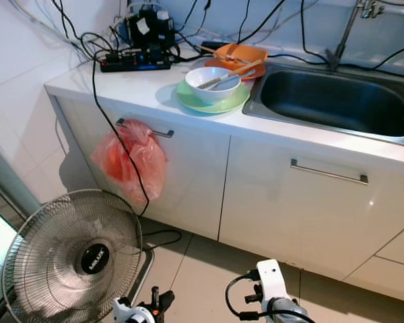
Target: Kitchen organization
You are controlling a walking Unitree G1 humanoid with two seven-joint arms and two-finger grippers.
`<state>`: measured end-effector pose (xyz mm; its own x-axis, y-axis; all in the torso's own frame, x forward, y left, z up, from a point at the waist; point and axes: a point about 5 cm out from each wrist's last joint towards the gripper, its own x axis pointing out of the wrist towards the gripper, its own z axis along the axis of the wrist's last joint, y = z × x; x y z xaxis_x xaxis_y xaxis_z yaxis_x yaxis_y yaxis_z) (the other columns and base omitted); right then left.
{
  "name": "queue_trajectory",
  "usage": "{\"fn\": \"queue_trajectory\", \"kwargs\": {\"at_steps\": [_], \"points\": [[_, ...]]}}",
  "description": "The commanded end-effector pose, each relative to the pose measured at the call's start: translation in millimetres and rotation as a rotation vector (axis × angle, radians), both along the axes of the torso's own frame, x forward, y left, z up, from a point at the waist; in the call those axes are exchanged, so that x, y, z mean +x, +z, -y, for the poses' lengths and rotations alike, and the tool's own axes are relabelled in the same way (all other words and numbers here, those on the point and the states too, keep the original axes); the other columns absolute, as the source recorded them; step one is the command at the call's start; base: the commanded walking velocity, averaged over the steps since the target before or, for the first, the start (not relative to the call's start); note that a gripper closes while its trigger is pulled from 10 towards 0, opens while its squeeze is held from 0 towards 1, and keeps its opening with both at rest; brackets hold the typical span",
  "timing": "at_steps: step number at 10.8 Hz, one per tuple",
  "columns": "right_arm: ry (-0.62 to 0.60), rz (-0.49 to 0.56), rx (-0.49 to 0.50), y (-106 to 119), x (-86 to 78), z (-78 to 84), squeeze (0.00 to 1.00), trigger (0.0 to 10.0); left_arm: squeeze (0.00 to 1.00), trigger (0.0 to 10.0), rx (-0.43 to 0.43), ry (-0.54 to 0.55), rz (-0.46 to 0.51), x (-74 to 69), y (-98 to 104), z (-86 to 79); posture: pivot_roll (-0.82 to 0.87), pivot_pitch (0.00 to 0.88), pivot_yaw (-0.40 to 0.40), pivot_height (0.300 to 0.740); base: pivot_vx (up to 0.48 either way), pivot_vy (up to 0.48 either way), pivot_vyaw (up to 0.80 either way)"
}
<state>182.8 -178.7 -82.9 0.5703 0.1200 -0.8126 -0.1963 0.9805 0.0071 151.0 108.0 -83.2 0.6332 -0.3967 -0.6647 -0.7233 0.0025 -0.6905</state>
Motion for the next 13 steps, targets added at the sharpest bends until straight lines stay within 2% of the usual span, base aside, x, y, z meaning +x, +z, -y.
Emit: {"fn": "queue_trajectory", "kwargs": {"at_steps": [1, 11, 12, 13], "points": [[-0.002, 0.014, 0.0, 1.9, 3.5, 1.1, 0.0, 10.0, 0.0, 10.0, 1.157, -0.849, 0.116, 4.8, -9.1, -85.7, 0.18, 0.169, -0.079, 0.74, 0.0, 0.0, 0.0], [-0.002, 0.014, 0.0, 1.9, 3.5, 1.1, 0.0, 10.0, 0.0, 10.0, 1.157, -0.849, 0.116, 4.8, -9.1, -85.7, 0.18, 0.169, -0.079, 0.74, 0.0, 0.0, 0.0], [0.0, 0.013, 0.0, 2.0, 3.4, 1.6, 0.0, 10.0, 0.0, 10.0, 1.153, -0.844, 0.115, 4.0, -9.5, -85.4, 0.18, 0.0, 0.0, 0.74, 0.0, 0.0, 0.0], [0.013, 0.005, 0.04, -0.7, -0.1, -9.0, 0.0, 10.0, 0.0, 10.0, 1.167, -0.938, 0.159, 3.5, -9.6, -84.3, 0.18, 0.0, 0.0, 0.74, 0.0, 0.0, 0.0]]}}
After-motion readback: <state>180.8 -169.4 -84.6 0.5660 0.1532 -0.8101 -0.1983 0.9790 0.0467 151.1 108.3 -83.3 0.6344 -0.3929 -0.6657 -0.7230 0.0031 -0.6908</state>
